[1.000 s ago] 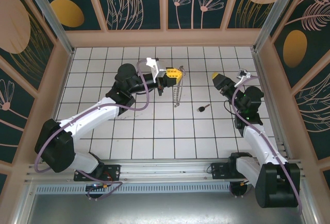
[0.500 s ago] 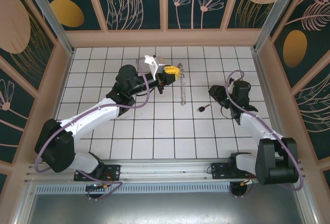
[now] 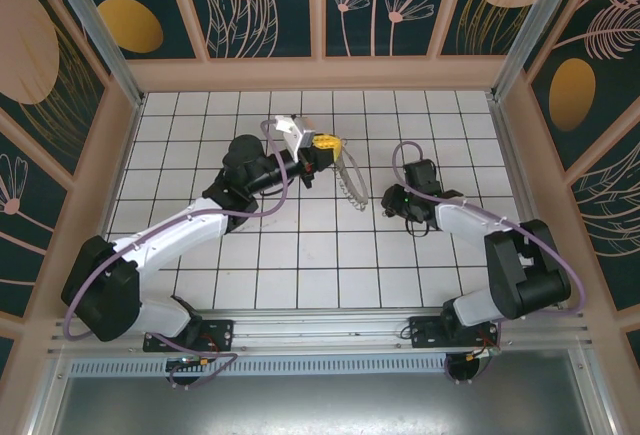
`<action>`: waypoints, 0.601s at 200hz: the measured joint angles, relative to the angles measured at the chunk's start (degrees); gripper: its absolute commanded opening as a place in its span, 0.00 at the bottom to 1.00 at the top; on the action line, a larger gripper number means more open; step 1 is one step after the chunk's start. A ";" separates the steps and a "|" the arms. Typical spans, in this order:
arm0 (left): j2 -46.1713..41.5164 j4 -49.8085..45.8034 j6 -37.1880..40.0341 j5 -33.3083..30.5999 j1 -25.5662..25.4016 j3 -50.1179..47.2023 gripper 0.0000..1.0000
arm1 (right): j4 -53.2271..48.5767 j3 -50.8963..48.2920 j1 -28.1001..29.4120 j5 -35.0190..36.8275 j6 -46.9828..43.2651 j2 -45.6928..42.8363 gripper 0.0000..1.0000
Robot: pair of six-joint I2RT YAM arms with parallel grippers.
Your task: Put the keys on the keyring
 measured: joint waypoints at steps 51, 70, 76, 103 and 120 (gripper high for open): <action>-1.42 -0.09 0.04 -0.22 0.00 -0.90 0.00 | -1.86 2.84 1.55 2.86 0.11 1.70 0.38; -1.77 -0.35 0.07 -0.22 0.00 -1.01 0.00 | -2.10 3.26 2.14 3.15 -0.24 2.54 0.38; -1.88 -0.46 0.07 -0.22 0.00 -1.05 0.00 | -2.08 3.28 2.27 3.17 -0.70 2.67 0.39; -2.19 -1.16 0.28 -0.22 0.00 -1.05 0.00 | -1.11 3.32 2.56 2.71 -3.80 2.75 0.43; -2.47 -1.55 0.46 -0.22 0.00 -1.09 0.00 | -0.07 4.02 2.45 2.08 -5.35 3.17 0.43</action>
